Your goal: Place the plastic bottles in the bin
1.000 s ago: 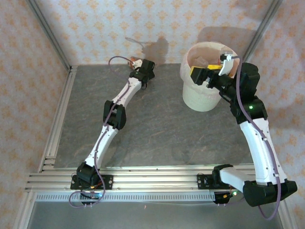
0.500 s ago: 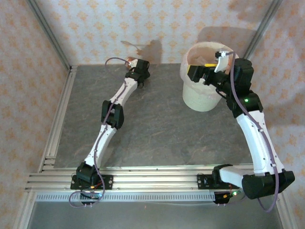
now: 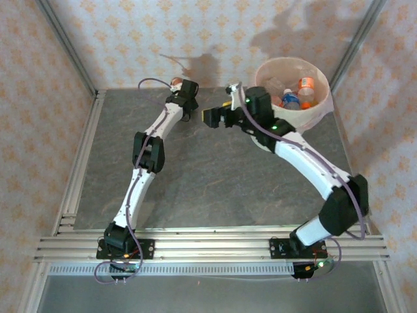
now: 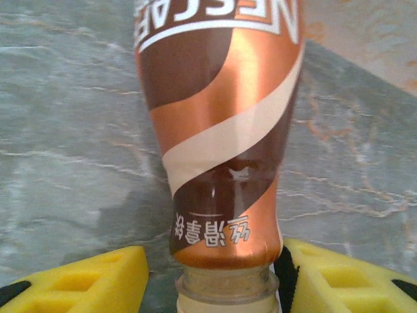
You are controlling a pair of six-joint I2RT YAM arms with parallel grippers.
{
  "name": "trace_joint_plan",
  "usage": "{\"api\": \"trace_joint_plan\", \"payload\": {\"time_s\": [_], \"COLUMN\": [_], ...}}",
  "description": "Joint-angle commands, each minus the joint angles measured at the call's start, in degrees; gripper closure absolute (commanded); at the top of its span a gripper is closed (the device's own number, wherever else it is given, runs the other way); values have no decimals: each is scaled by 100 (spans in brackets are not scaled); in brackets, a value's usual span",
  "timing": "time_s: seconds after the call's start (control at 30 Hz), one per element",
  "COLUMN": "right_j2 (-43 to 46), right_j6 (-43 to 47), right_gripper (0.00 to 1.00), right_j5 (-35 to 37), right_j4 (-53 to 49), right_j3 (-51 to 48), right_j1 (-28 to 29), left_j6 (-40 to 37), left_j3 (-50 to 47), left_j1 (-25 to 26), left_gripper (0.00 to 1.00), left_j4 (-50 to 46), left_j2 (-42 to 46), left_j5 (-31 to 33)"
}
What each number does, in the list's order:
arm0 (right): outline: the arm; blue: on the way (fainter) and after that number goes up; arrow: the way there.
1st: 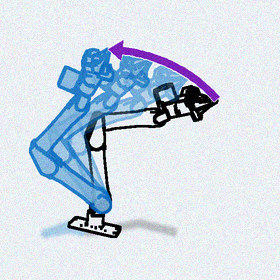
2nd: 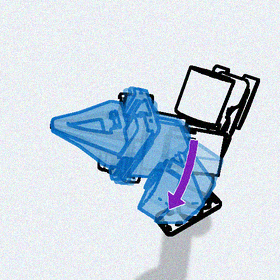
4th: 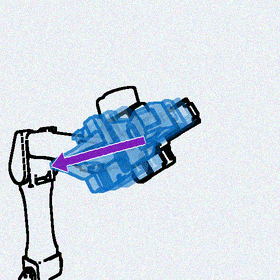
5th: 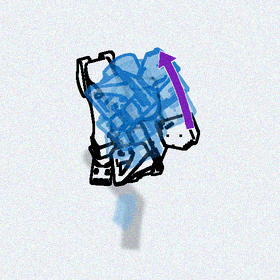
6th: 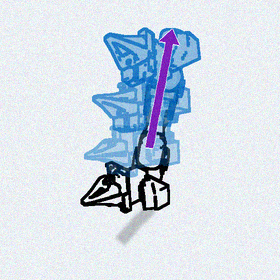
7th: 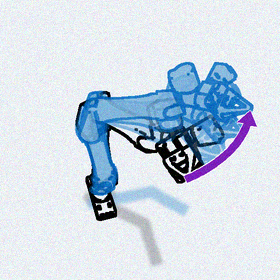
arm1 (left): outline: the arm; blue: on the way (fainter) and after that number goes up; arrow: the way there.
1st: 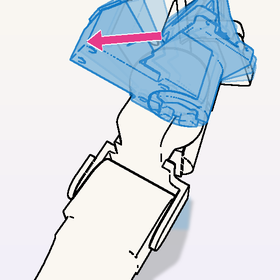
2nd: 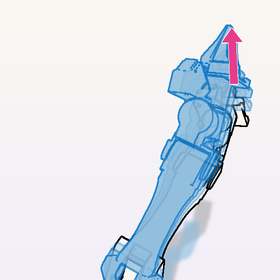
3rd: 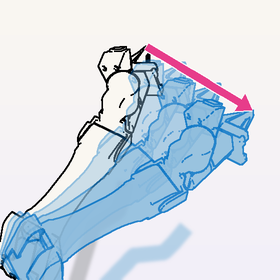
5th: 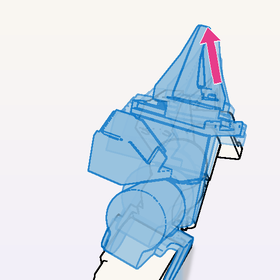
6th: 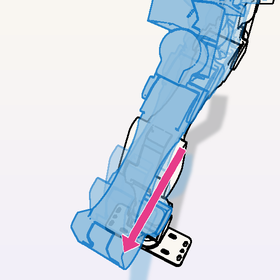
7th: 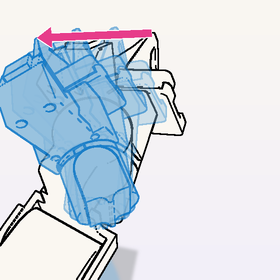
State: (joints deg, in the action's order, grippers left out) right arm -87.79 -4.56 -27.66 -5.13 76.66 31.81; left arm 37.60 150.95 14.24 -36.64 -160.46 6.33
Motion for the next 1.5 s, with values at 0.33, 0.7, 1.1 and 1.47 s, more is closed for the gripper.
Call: {"api": "trace_joint_plan", "payload": {"time_s": [0.33,0.7,1.1,1.47], "right_j2": [-187,16,-21,-19], "right_j6": [-1534,-1509,-2307,-2334], "right_gripper": [1,1,1,1], "right_j5": [1443,1909,1831,-270], "right_j4": [826,522,430,-700], "right_j3": [-638,-733,-442,1055], "right_j1": [199,193,169,-403], "left_j6": [-201,-402,-561,-982], "left_j3": [72,-290,-6560,-8752], "left_j1": [-500,-509,-228,176], "left_gripper": [48,76,91,93], "left_j4": [-1015,-1072,2312,3566], "left_j2": [-197,241,4879,7962], "left_j5": [-509,-808,-2343,-4770]}}
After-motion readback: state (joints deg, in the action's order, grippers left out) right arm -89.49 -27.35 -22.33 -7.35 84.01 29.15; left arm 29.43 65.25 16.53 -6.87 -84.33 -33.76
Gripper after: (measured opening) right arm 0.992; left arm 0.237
